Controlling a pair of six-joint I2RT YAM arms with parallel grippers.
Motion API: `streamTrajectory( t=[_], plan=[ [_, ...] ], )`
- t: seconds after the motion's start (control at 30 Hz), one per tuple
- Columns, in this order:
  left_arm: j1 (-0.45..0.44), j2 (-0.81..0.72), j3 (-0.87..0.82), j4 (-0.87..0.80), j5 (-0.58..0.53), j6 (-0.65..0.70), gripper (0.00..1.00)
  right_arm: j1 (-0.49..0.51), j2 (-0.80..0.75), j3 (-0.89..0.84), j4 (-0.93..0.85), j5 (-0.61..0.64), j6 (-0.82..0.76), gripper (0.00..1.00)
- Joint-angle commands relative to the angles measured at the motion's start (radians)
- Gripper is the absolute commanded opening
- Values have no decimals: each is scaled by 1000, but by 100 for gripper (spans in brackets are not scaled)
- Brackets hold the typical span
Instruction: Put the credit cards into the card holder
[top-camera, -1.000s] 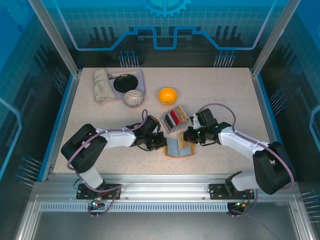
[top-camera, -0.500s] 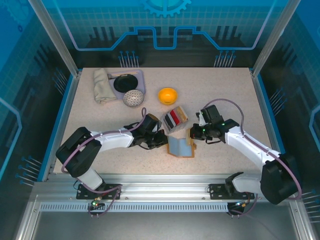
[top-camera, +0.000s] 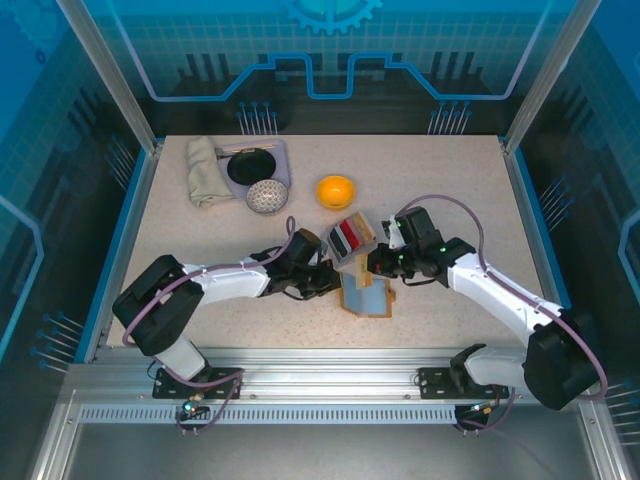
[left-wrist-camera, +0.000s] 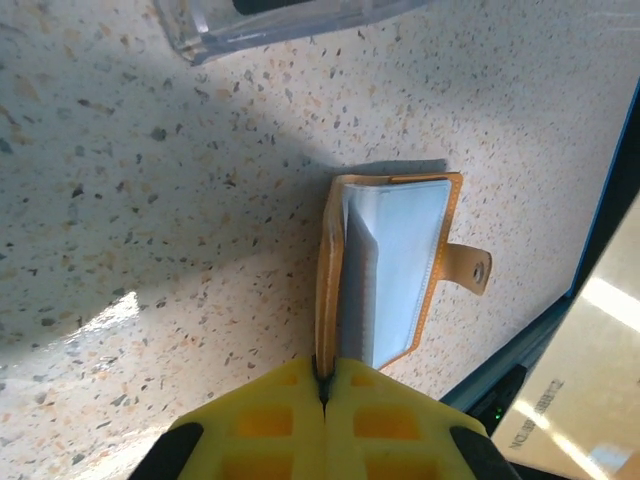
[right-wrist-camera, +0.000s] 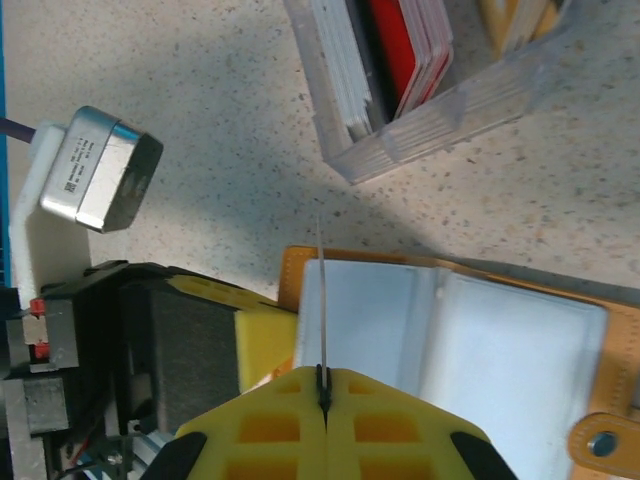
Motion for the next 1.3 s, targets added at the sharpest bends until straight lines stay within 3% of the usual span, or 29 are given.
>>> streamTrajectory(
  t=[0.0, 0.13, 0.3, 0.5, 0.73, 0.9, 1.13, 1.27],
  plan=[
    [-6, -12, -15, 71, -3, -60, 0, 43, 41, -15, 71, -11, 74, 2],
    [-8, 6, -40, 77, -29, -77, 0, 75, 107, -38, 96, 31, 87, 1],
    [-7, 32, -32, -25, -67, -9, 9, 66, 161, -105, 155, 50, 80, 0],
    [-9, 82, -12, -104, -81, 75, 8, -13, 149, -168, 223, -62, 40, 0],
    [-14, 133, -4, -103, -88, 81, 7, -103, 120, -208, 222, -155, -16, 1],
    [-18, 152, 0, -100, -82, 82, 7, -115, 161, -212, 234, -216, -63, 1],
    [-19, 155, 6, -113, -87, 83, 7, -94, 208, -209, 157, -84, -114, 0],
    [-19, 146, -2, -123, -97, 78, 7, -99, 92, -224, 129, -58, -125, 1]
  ],
)
